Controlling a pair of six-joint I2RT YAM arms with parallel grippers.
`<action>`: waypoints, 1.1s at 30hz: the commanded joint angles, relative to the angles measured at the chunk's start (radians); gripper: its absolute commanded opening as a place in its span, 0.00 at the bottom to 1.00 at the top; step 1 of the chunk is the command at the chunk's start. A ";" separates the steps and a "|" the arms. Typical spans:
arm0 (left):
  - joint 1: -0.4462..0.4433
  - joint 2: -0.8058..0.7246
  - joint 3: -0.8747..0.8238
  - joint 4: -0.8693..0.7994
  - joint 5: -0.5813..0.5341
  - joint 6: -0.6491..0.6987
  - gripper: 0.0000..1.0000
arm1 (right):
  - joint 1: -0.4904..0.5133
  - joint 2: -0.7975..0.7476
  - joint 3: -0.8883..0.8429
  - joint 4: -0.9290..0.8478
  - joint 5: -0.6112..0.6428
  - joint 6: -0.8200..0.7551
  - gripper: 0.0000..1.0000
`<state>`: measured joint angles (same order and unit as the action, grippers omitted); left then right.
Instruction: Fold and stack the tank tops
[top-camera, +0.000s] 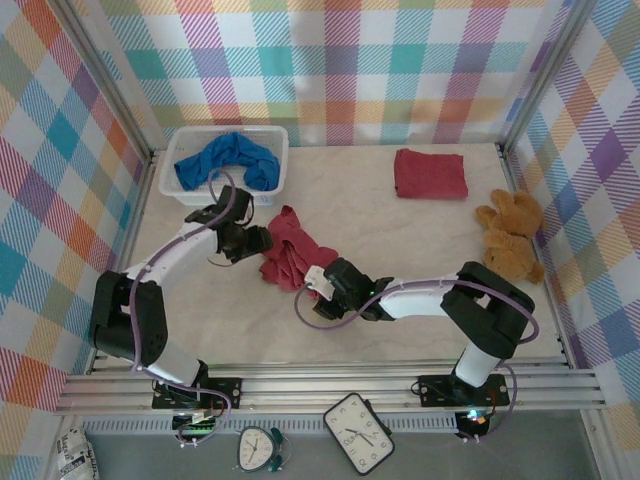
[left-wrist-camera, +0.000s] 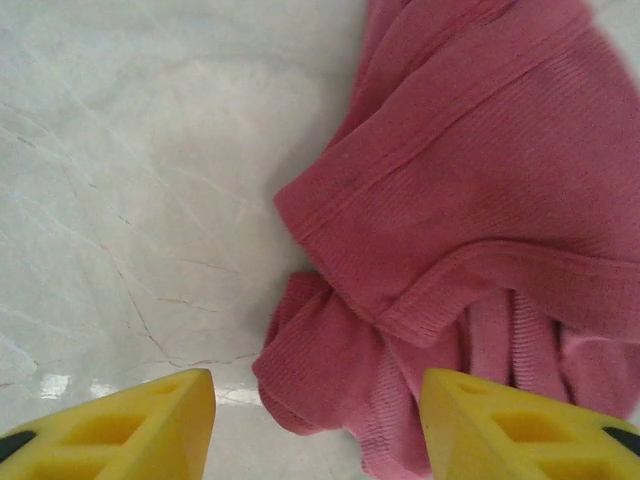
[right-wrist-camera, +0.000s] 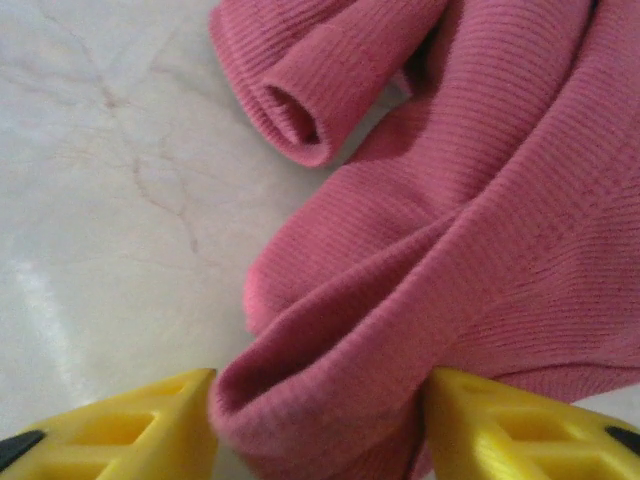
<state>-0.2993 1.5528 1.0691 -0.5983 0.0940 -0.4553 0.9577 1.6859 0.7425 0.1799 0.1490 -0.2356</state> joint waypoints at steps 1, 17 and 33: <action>0.000 0.048 0.002 0.066 -0.007 0.010 0.54 | 0.004 0.014 0.044 0.051 0.069 -0.023 0.46; 0.063 0.269 0.100 0.148 0.053 0.004 0.50 | -0.024 -0.046 0.006 0.049 0.051 0.030 0.02; 0.066 0.359 0.186 0.095 0.077 0.058 0.24 | -0.051 -0.067 -0.011 0.033 0.034 0.048 0.00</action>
<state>-0.2459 1.8973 1.2274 -0.4683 0.1562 -0.4225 0.9165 1.6512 0.7467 0.2066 0.1970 -0.2111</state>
